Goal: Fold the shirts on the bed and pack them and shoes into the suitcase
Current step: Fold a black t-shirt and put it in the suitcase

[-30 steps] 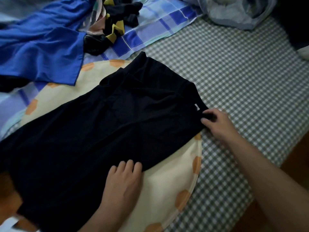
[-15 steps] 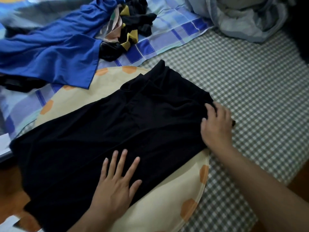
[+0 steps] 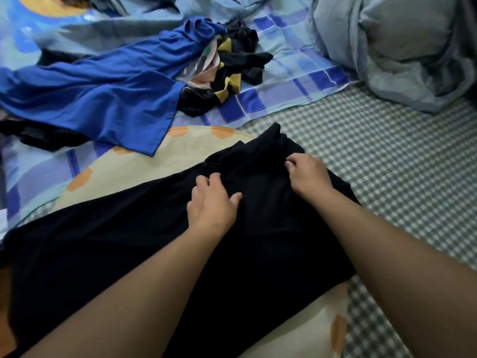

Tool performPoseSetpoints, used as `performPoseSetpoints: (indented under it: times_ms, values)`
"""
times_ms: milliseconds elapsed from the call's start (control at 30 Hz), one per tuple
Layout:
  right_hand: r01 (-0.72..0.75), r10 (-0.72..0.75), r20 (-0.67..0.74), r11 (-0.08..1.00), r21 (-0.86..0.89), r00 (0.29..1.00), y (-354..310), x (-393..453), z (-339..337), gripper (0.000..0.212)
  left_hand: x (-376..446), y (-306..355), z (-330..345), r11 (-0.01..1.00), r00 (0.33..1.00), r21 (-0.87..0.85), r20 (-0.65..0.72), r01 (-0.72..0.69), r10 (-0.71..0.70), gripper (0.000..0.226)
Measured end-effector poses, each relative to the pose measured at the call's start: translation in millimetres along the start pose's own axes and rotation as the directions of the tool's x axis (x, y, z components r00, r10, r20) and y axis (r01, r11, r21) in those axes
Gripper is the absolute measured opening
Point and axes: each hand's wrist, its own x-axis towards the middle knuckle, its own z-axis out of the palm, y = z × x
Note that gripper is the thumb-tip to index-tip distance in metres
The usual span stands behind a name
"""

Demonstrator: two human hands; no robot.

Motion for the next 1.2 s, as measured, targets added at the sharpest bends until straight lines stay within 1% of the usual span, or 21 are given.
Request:
performPoseSetpoints:
  times_ms: [67,100,167,267,333,400,433,500,533,600,667,700,767,800,833,867,933,1000,1067,1133,1200]
  values:
    - [-0.054,0.051,0.055,0.996,0.069,0.997,3,6,1,0.024,9,1,3,0.995,0.997,-0.061,0.0,0.079,-0.08,0.051]
    - [-0.074,0.058,0.1,0.983,0.165,0.993,2,8,0,0.024,12,1,4,0.99,0.994,-0.089,-0.006,0.106,-0.107,0.044]
    - [-0.065,0.012,0.191,0.96,0.272,0.981,-1,10,-1,0.035,17,-1,5,0.984,0.99,-0.111,0.007,0.14,-0.14,0.037]
    - [-0.031,-0.059,0.216,0.919,0.394,0.975,-6,8,-13,0.009,23,1,-4,0.969,0.984,-0.174,0.058,0.176,-0.169,0.027]
    - [-0.064,-0.065,0.196,0.805,0.59,0.978,-6,-7,-34,0.011,12,3,-16,0.942,0.997,-0.327,0.015,0.077,-0.076,0.025]
    - [-0.037,-0.108,0.155,0.697,0.716,0.982,5,-34,-60,0.017,-22,6,-33,0.889,0.994,-0.445,-0.05,-0.11,0.098,0.024]
    - [-0.01,-0.136,0.138,0.676,0.737,0.981,17,-52,-71,0.02,-44,5,-39,0.851,0.976,-0.481,-0.054,-0.209,0.21,0.023]
    - [0.066,-0.206,0.123,0.72,0.691,0.971,49,-93,-83,0.023,-85,-6,-38,0.795,0.898,-0.469,0.009,-0.385,0.441,0.024]
    - [0.106,-0.249,0.147,0.774,0.624,0.957,68,-113,-82,0.027,-100,-17,-28,0.794,0.836,-0.373,0.076,-0.481,0.543,0.027]
    - [0.155,-0.267,0.255,0.909,0.387,0.929,106,-145,-67,0.04,-119,-42,1,0.739,0.711,-0.034,0.245,-0.673,0.659,0.048]
    - [0.215,-0.241,0.309,0.97,0.117,0.92,137,-168,-45,0.058,-126,-58,26,0.633,0.66,0.204,0.346,-0.746,0.667,0.063]
    - [0.235,-0.238,0.268,0.971,0.044,0.933,145,-173,-37,0.062,-128,-62,31,0.599,0.648,0.249,0.351,-0.761,0.677,0.063]
    - [0.179,-0.187,0.097,0.98,0.083,0.978,148,-172,-30,0.057,-126,-64,37,0.578,0.63,0.255,0.242,-0.775,0.738,0.056]
    - [0.117,-0.121,0.016,0.982,0.148,0.993,141,-167,-31,0.049,-123,-64,38,0.61,0.651,0.24,0.16,-0.755,0.742,0.05]
    - [0.044,-0.04,-0.024,0.973,0.224,0.999,131,-160,-31,0.039,-120,-62,37,0.676,0.703,0.218,0.078,-0.704,0.707,0.045]
    - [-0.038,0.038,0.004,0.957,0.287,0.999,119,-150,-31,0.035,-115,-59,34,0.755,0.772,0.198,0.018,-0.625,0.635,0.042]
    - [-0.189,0.16,0.115,0.928,0.322,0.98,94,-129,-28,0.05,-105,-51,30,0.876,0.89,0.189,-0.023,-0.444,0.456,0.042]
    - [-0.236,0.207,0.12,0.915,0.328,0.971,76,-109,-24,0.054,-94,-44,29,0.916,0.931,0.183,-0.012,-0.357,0.365,0.032]
    - [-0.232,0.246,0.018,0.882,0.41,0.969,68,-92,-22,0.04,-84,-37,27,0.948,0.955,0.129,-0.021,-0.29,0.295,0.015]
    - [-0.24,0.286,-0.028,0.849,0.471,0.958,64,-83,-18,0.028,-78,-34,24,0.974,0.975,0.065,-0.045,-0.215,0.218,0.012]
    - [-0.24,0.284,-0.046,0.875,0.42,0.958,64,-81,-12,0.026,-78,-34,25,0.973,0.971,0.081,-0.086,-0.215,0.222,0.013]
